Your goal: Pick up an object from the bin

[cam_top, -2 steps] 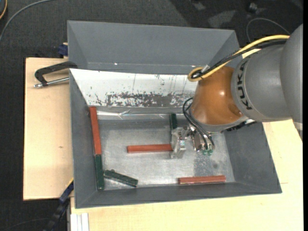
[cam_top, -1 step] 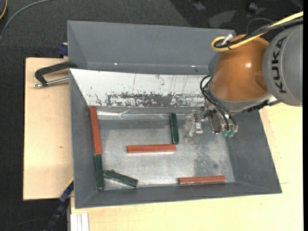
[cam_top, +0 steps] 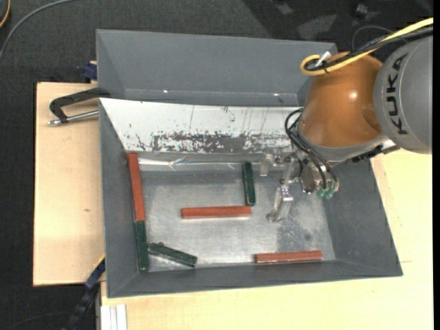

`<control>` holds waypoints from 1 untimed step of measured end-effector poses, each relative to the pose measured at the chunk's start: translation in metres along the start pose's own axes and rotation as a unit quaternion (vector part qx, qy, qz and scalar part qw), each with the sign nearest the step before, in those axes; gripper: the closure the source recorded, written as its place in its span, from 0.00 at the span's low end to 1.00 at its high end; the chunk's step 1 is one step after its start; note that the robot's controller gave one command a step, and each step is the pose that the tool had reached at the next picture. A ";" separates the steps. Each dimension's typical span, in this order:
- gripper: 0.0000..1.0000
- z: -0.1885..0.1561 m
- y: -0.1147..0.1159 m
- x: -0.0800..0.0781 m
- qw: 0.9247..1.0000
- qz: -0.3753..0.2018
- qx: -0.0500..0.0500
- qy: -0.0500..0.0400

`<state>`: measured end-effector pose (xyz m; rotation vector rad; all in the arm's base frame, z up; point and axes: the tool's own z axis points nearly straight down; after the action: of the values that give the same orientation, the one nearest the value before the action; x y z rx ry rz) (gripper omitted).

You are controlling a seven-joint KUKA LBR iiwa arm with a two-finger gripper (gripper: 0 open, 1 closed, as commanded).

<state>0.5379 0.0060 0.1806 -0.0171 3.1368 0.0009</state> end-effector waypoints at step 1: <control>0.00 0.113 0.075 -0.009 0.984 -0.177 -0.002 0.004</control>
Offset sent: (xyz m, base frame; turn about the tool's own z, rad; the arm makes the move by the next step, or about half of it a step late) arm 0.0090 0.0724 -0.1106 -0.3525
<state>0.5462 0.0811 0.0682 -0.5719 3.0916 0.0046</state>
